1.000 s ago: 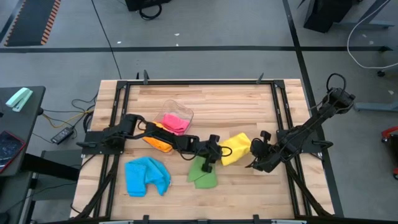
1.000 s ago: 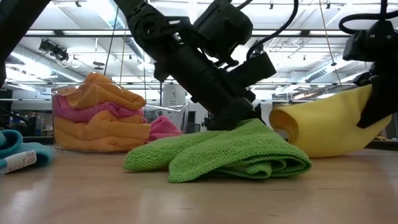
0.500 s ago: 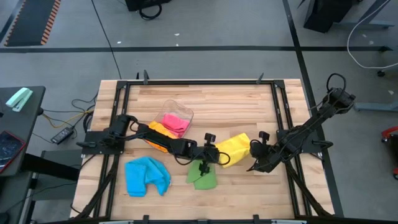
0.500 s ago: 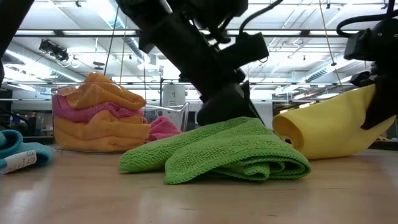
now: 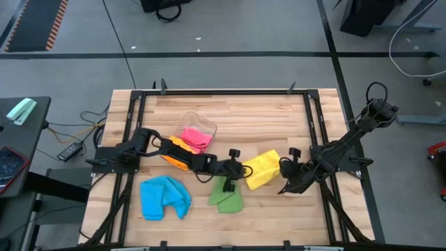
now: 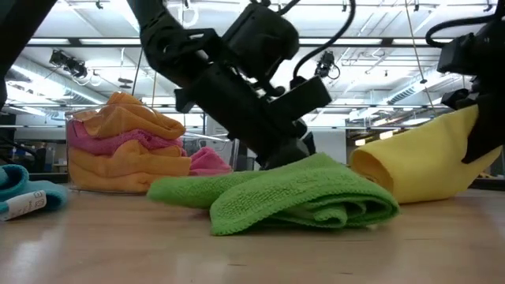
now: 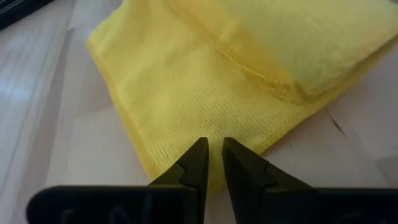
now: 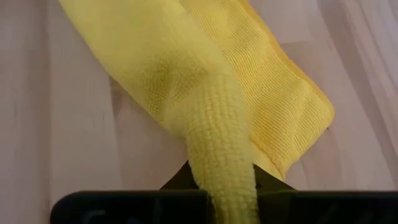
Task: Fold microfiber towels
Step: Fold the yellow microfiber towel
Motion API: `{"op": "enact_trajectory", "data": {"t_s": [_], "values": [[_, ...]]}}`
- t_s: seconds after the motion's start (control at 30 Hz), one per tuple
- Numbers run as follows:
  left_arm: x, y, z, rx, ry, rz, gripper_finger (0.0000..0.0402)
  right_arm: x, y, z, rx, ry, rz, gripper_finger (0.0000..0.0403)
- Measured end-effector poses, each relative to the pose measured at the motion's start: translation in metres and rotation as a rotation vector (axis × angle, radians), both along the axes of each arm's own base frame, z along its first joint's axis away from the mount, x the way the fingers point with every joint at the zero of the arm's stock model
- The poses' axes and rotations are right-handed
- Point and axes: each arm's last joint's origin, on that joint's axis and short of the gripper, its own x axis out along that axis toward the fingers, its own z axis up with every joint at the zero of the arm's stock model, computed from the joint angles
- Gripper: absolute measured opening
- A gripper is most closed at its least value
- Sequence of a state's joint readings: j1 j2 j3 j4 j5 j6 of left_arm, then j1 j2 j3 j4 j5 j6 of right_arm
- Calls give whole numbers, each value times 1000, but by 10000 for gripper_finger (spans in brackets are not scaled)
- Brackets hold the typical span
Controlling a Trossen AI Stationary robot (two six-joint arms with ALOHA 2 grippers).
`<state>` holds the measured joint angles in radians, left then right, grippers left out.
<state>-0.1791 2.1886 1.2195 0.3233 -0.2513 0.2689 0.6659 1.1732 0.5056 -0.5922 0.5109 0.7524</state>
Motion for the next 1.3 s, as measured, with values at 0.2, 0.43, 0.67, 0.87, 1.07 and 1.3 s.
{"op": "enact_trajectory", "data": {"t_s": [0.2,0.43,0.67,0.87,1.07,1.3], "values": [[-3,1,0,0,-13,-1,51,8,5,15,5,-30,54,14],[-4,1,-1,2,-9,0,50,14,-8,18,-13,-25,10,14],[-4,0,-1,4,-7,-2,47,19,-31,6,-25,-19,-98,14],[-4,0,-1,5,-5,-3,50,22,-44,-4,-21,-45,-153,14],[-4,0,-1,4,-5,-3,44,25,-49,-6,-36,-58,-134,25],[-4,0,-1,5,-4,-4,48,27,-57,-6,-57,-47,-147,103]]}}
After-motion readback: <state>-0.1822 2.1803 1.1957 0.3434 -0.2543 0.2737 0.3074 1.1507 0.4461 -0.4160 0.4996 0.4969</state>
